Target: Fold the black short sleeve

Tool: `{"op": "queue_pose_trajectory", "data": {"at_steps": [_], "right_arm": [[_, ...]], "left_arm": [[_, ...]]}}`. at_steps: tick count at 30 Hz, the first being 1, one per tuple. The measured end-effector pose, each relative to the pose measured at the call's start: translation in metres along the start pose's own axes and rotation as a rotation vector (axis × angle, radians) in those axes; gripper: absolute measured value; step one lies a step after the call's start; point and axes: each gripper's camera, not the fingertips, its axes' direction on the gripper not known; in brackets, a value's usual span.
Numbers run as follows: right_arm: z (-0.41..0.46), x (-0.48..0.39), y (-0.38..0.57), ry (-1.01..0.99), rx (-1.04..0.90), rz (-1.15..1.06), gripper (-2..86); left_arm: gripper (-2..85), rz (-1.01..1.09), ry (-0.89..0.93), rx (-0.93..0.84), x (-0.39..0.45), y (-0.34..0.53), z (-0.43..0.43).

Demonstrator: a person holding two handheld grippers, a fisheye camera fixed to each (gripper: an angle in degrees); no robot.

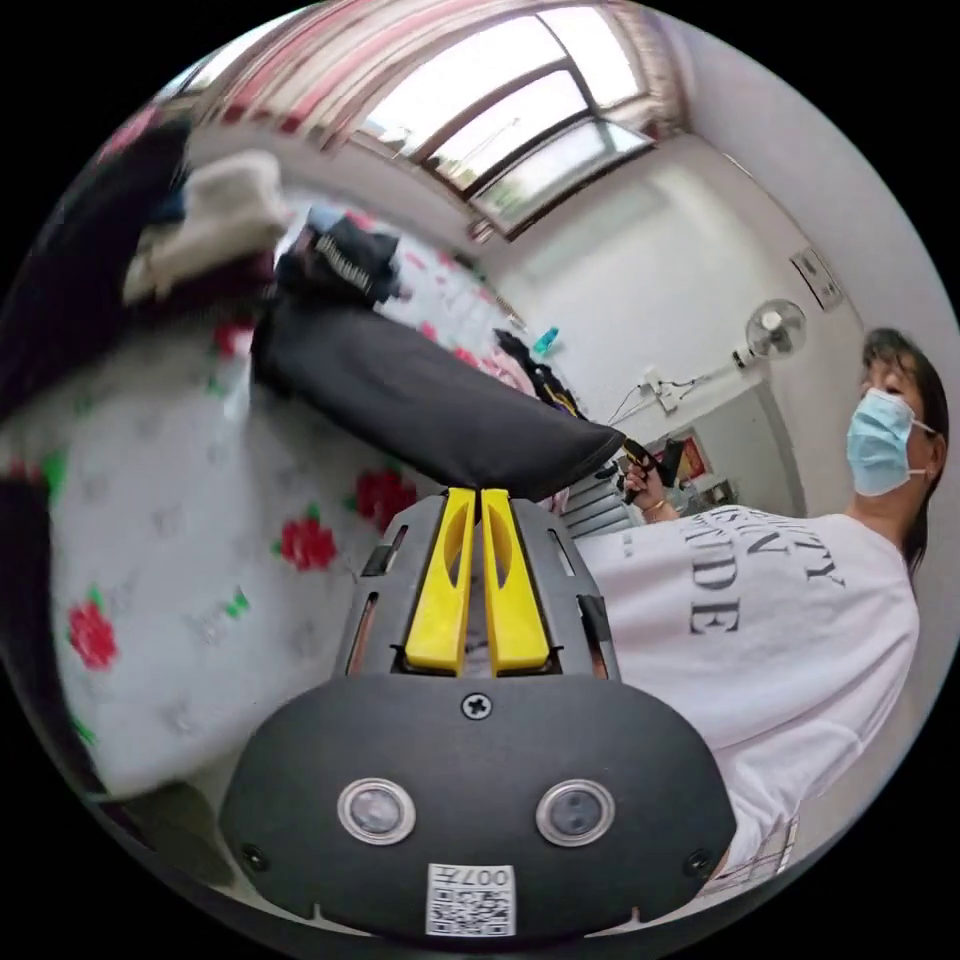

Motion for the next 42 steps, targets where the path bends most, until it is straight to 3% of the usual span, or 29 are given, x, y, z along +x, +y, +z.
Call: {"op": "queue_pose_trajectory", "data": {"at_steps": [4, 8, 14, 17, 20, 23, 25, 35, 42], "right_arm": [[0.043, 0.028, 0.053, -0.027, -0.128, 0.217, -0.2], [0.069, 0.030, 0.062, -0.013, -0.247, 0.274, -0.2], [0.097, 0.043, 0.004, -0.017, -0.258, 0.282, -0.1], [0.125, 0.050, -0.047, 0.006, -0.235, 0.250, 0.2], [0.162, 0.064, -0.089, 0.084, -0.238, 0.290, 1.3], [0.190, 0.075, -0.104, 0.175, -0.279, 0.341, 2.8], [0.198, 0.073, -0.100, 0.211, -0.304, 0.338, 3.4], [0.226, 0.070, -0.029, 0.239, -0.432, 0.425, 4.3], [0.268, 0.051, -0.059, 0.266, -0.580, 0.365, 0.8]], "left_arm": [[-1.0, -0.376, 0.146, 0.010, -0.078, 0.072, 0.039], [-1.0, -0.429, 0.152, -0.054, -0.089, 0.082, 0.051], [-0.8, -0.424, 0.181, -0.066, -0.108, 0.024, 0.052], [-0.1, -0.466, 0.155, 0.002, -0.130, -0.021, 0.055], [4.0, -0.549, 0.079, 0.184, -0.149, -0.053, 0.053], [7.9, -0.544, -0.082, 0.245, -0.144, -0.076, 0.052], [8.7, -0.482, -0.177, 0.193, -0.133, -0.085, 0.060], [8.6, -0.463, -0.299, -0.079, -0.128, -0.055, 0.126], [0.0, -0.468, -0.368, -0.202, -0.132, -0.084, 0.151]]}}
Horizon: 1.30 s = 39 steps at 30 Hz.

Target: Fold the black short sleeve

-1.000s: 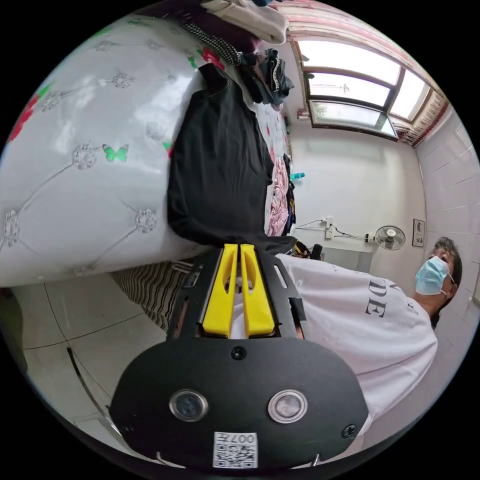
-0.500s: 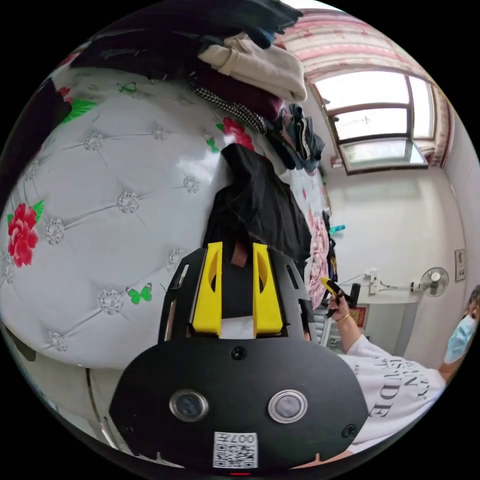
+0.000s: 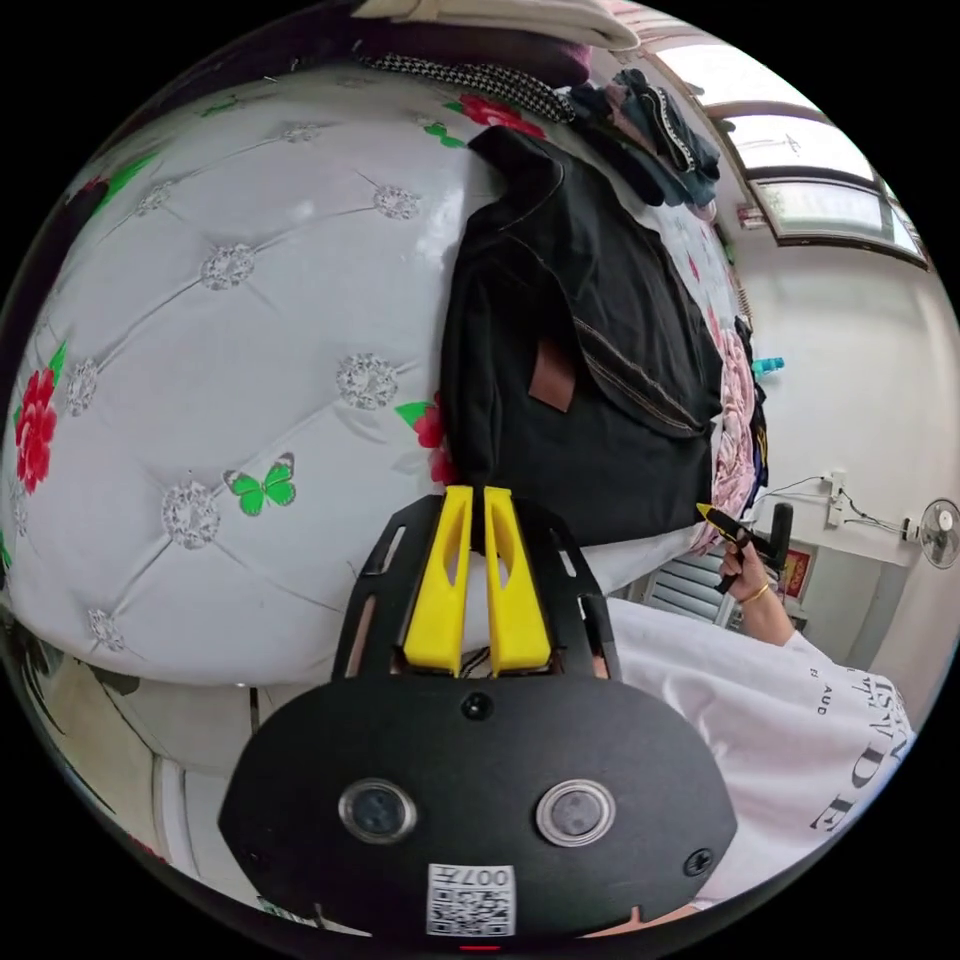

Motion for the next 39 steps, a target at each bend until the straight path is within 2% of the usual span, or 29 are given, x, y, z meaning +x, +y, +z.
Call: {"op": "queue_pose_trajectory", "data": {"at_steps": [7, 11, 15, 18, 21, 23, 26, 30, 33, 35, 37, 39], "right_arm": [[-0.030, -0.012, 0.044, 0.012, -0.047, -0.085, 0.0], [-0.023, -0.001, 0.053, -0.051, -0.038, 0.026, 0.2], [-0.059, -0.016, 0.055, 0.010, 0.104, 0.012, 0.7], [-0.070, -0.048, 0.042, 0.053, 0.159, -0.112, 0.6], [-0.049, -0.085, 0.011, -0.020, 0.099, -0.229, 0.9], [-0.016, -0.120, -0.016, -0.078, -0.008, -0.325, 1.3], [0.025, -0.160, -0.044, -0.050, -0.162, -0.435, 1.3], [0.049, -0.181, -0.075, -0.043, -0.290, -0.475, 0.8], [0.037, -0.183, -0.103, 0.019, -0.215, -0.420, 0.5], [0.009, -0.172, -0.121, 0.055, -0.048, -0.281, 0.4], [-0.010, -0.169, -0.126, -0.006, 0.039, -0.223, 0.3], [-0.017, -0.179, -0.124, -0.088, 0.054, -0.254, 0.2]], "left_arm": [[-0.3, 0.018, 0.069, -0.026, -0.017, 0.054, 0.001], [2.2, -0.064, 0.156, 0.017, -0.035, 0.071, 0.007], [5.4, 0.037, 0.032, 0.077, -0.025, 0.071, -0.022], [6.1, 0.126, -0.021, 0.085, -0.013, 0.056, -0.032], [6.4, 0.182, 0.008, 0.075, 0.000, 0.029, -0.024], [6.5, 0.188, 0.025, 0.054, 0.004, 0.011, -0.013], [6.8, 0.177, 0.061, 0.039, 0.006, -0.014, -0.002], [6.6, 0.214, 0.123, 0.002, 0.008, -0.040, 0.000], [6.2, 0.221, 0.142, -0.010, 0.001, -0.056, -0.003], [5.4, 0.191, 0.118, 0.031, -0.009, -0.063, -0.012], [4.4, 0.124, 0.137, 0.116, -0.030, -0.069, -0.029], [4.3, 0.098, 0.195, 0.164, -0.045, -0.070, -0.042]]}}
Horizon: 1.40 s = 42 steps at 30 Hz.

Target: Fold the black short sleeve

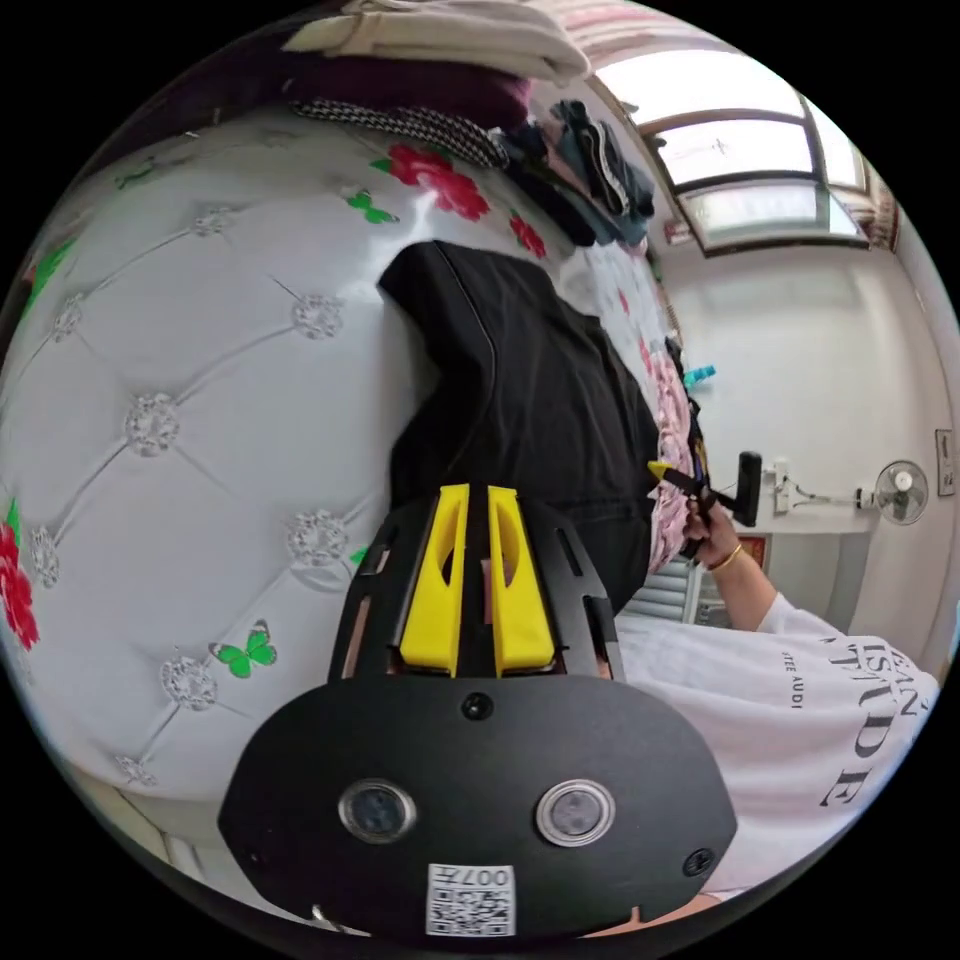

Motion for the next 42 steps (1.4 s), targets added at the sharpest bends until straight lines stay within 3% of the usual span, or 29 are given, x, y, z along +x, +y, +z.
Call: {"op": "queue_pose_trajectory", "data": {"at_steps": [5, 12, 17, 23, 30, 32, 36, 42], "right_arm": [[0.030, -0.056, 0.011, -0.023, -0.082, -0.091, 0.2], [0.062, -0.114, -0.022, -0.186, -0.094, -0.108, 2.5], [0.076, -0.215, -0.126, -0.107, -0.180, -0.427, 6.6], [0.153, -0.338, -0.225, 0.057, -0.351, -0.724, 9.3], [0.274, -0.403, -0.241, 0.313, -0.679, -0.929, 7.2], [0.275, -0.413, -0.238, 0.411, -0.619, -0.984, 3.7], [0.265, -0.416, -0.241, 0.329, -0.692, -0.982, 0.6], [0.154, -0.390, -0.278, -0.006, -0.293, -0.824, -0.2]], "left_arm": [[5.1, -0.107, 0.036, 0.067, -0.038, 0.008, -0.031], [8.6, -0.252, 0.252, 0.127, -0.085, 0.011, -0.034], [8.6, -0.209, 0.312, 0.057, -0.085, -0.011, -0.013], [7.3, 0.039, 0.113, 0.025, -0.042, -0.018, -0.021], [7.1, 0.066, 0.142, 0.038, -0.049, -0.012, -0.032], [7.1, 0.050, 0.169, 0.050, -0.058, -0.009, -0.035], [7.1, 0.053, 0.180, 0.058, -0.072, -0.003, -0.046], [7.7, 0.017, 0.194, 0.125, -0.098, 0.009, -0.075]]}}
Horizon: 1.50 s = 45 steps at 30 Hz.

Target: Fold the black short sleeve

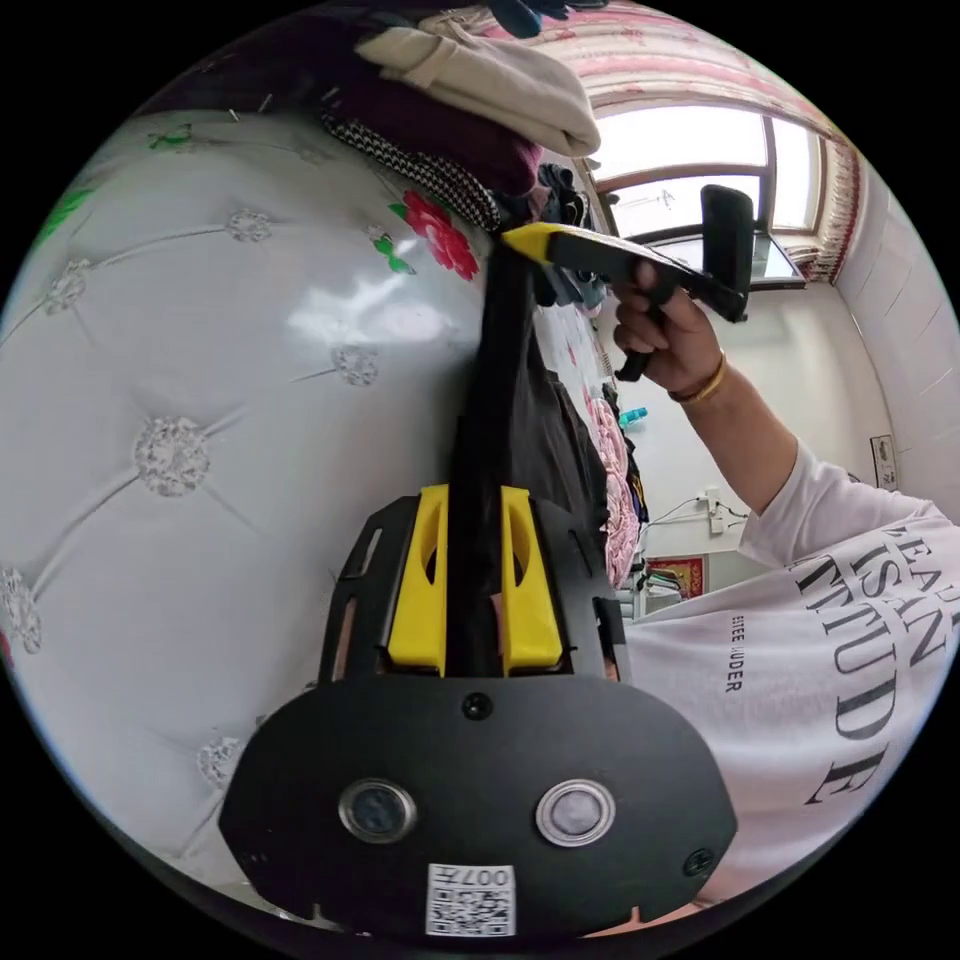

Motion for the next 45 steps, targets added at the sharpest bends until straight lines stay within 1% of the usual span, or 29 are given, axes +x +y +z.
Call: {"op": "queue_pose_trajectory", "data": {"at_steps": [2, 5, 6, 7, 8, 11, 13, 14, 17, 20, 22, 24, 26, 29, 30, 31, 32, 33, 34, 35, 37, 39, 41, 42, 43, 45], "right_arm": [[-0.026, 0.026, 0.034, -0.123, 0.152, 0.117, -0.2], [-0.028, 0.049, 0.082, -0.211, 0.251, 0.263, -0.2], [-0.024, 0.052, 0.089, -0.223, 0.236, 0.288, -0.2], [-0.014, 0.053, 0.100, -0.226, 0.178, 0.301, -0.2], [-0.006, 0.047, 0.109, -0.188, 0.119, 0.290, -0.1], [0.011, 0.039, 0.119, -0.135, -0.016, 0.270, 0.1], [0.007, 0.038, 0.121, -0.109, -0.005, 0.262, 0.4], [0.001, 0.038, 0.119, -0.091, 0.028, 0.255, 0.8], [-0.009, 0.037, 0.106, -0.075, 0.080, 0.226, 1.8], [-0.007, 0.035, 0.079, -0.079, 0.081, 0.174, 2.6], [-0.003, 0.031, 0.059, -0.048, 0.058, 0.134, 2.8], [0.011, 0.032, 0.040, 0.002, -0.031, 0.136, 2.8], [0.040, 0.045, 0.027, 0.053, -0.184, 0.192, 2.2], [0.073, 0.063, 0.033, -0.017, -0.318, 0.247, 1.1], [0.075, 0.063, 0.035, -0.021, -0.324, 0.240, 0.8], [0.070, 0.058, 0.038, -0.033, -0.270, 0.191, 0.3], [0.054, 0.049, 0.042, -0.067, -0.143, 0.121, 0.1], [0.042, 0.045, 0.044, -0.086, -0.064, 0.084, 0.0], [0.013, 0.034, 0.053, -0.166, 0.120, -0.021, -0.1], [-0.010, 0.028, 0.063, -0.267, 0.240, -0.099, -0.1], [-0.024, 0.025, 0.075, -0.332, 0.258, -0.153, -0.2], [-0.022, 0.032, 0.095, -0.278, 0.266, -0.115, -0.1], [0.005, 0.061, 0.116, -0.169, 0.140, 0.070, 0.2], [0.011, 0.068, 0.122, -0.157, 0.113, 0.112, 0.2], [0.018, 0.079, 0.133, -0.135, 0.096, 0.196, 0.5], [0.016, 0.087, 0.150, -0.118, 0.157, 0.279, 0.7]], "left_arm": [[8.1, -0.017, 0.032, 0.024, -0.009, 0.001, -0.007], [8.7, -0.080, 0.127, 0.057, -0.024, -0.002, -0.014], [8.8, -0.098, 0.170, 0.078, -0.029, -0.003, -0.017], [8.9, -0.107, 0.206, 0.086, -0.030, -0.003, -0.019], [9.0, -0.113, 0.211, 0.085, -0.031, -0.003, -0.020], [9.2, -0.116, 0.118, 0.077, -0.027, 0.002, -0.027], [9.3, -0.165, 0.030, 0.088, -0.031, 0.007, -0.037], [9.3, -0.181, 0.021, 0.096, -0.033, 0.009, -0.040], [9.2, -0.219, 0.040, 0.106, -0.041, 0.010, -0.048], [9.0, -0.191, 0.069, 0.017, -0.039, -0.003, -0.033], [8.8, -0.187, 0.128, -0.038, -0.038, -0.017, -0.017], [8.4, -0.202, 0.156, -0.042, -0.040, -0.024, -0.012], [8.0, -0.232, 0.190, -0.022, -0.045, -0.026, -0.012], [6.2, -0.282, 0.262, 0.041, -0.057, -0.023, -0.020], [4.4, -0.300, 0.272, 0.069, -0.062, -0.020, -0.025], [2.6, -0.300, 0.281, 0.097, -0.064, -0.017, -0.032], [1.7, -0.292, 0.287, 0.115, -0.064, -0.016, -0.036], [0.5, -0.265, 0.292, 0.146, -0.061, -0.015, -0.045], [-0.1, -0.221, 0.280, 0.187, -0.055, -0.013, -0.057], [-0.1, -0.192, 0.278, 0.213, -0.051, -0.011, -0.064], [0.3, -0.087, 0.263, 0.303, -0.035, -0.002, -0.089], [2.3, -0.071, 0.182, 0.368, -0.030, 0.009, -0.105], [4.8, -0.092, 0.119, 0.405, -0.034, 0.019, -0.113], [6.5, -0.146, 0.105, 0.408, -0.043, 0.024, -0.114], [8.3, -0.194, 0.118, 0.400, -0.052, 0.027, -0.113], [9.9, -0.241, 0.121, 0.389, -0.061, 0.029, -0.111]]}}
